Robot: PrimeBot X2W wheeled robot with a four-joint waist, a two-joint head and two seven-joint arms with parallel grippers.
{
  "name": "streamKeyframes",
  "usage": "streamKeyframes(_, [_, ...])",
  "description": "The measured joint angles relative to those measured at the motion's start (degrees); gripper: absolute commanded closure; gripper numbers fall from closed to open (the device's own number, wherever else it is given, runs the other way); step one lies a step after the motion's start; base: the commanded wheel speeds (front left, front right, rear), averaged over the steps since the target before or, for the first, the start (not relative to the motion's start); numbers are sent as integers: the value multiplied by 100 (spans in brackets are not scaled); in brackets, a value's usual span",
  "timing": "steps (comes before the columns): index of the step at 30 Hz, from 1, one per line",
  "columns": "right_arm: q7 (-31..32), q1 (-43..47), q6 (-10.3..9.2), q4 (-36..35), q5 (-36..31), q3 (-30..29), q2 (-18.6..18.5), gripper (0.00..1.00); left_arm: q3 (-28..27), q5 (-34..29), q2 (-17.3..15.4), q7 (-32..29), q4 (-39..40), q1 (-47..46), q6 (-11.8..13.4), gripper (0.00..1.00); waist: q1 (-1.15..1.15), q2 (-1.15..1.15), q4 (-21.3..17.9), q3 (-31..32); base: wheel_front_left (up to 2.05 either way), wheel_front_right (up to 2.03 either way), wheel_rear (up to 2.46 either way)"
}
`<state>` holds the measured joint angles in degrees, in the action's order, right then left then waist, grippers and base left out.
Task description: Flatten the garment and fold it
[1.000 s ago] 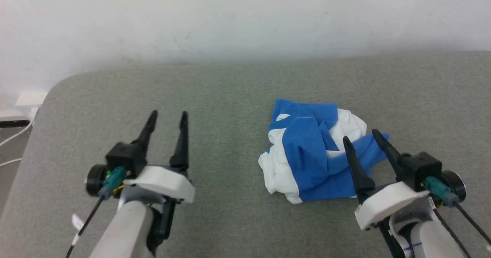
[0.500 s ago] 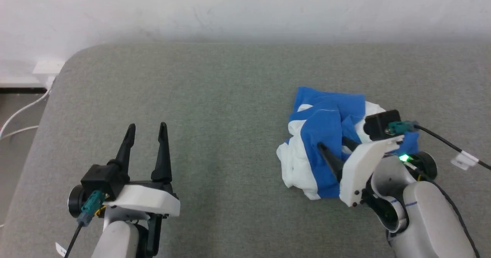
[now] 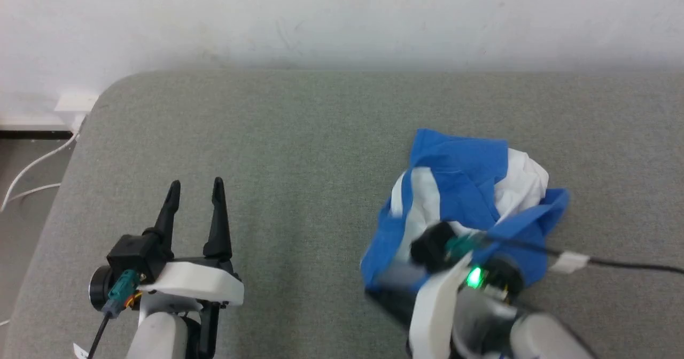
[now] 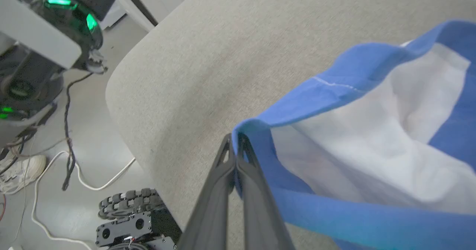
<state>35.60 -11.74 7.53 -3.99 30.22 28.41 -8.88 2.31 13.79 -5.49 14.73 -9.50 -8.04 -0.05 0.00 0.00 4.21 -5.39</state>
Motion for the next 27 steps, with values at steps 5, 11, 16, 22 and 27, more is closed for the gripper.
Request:
streamKeyframes(5, [575, 522, 0, 36, 147, 783, -358, 100, -23, -70, 90, 0, -23, 15, -68, 0, 0, 0, -68, 88, 0, 0, 0])
streamKeyframes(11, [365, 814, 0, 63, 48, 424, -348, 0, -42, -88, 145, 0, -132, 91, -185, 0, 0, 0, -130, 127, 0, 0, 0])
streamKeyframes(16, [-420, 1002, 0, -303, -444, -722, -224, 0, 26, -127, 168, 0, -183, 91, -299, 0, -1, 0, -197, 141, 0, 0, 0])
streamKeyframes(22, [-1405, 1250, 0, -634, -1300, -2260, 220, 0, 504, -133, 193, 0, -278, -152, -472, 0, 0, 0, -370, 112, 0, 0, 0])
streamKeyframes(27, [-2179, 1269, 0, -611, -1984, -2970, 419, 0, 1473, -143, 231, -85, -605, -928, -647, 0, 0, 0, -549, 49, 0, 0, 0])
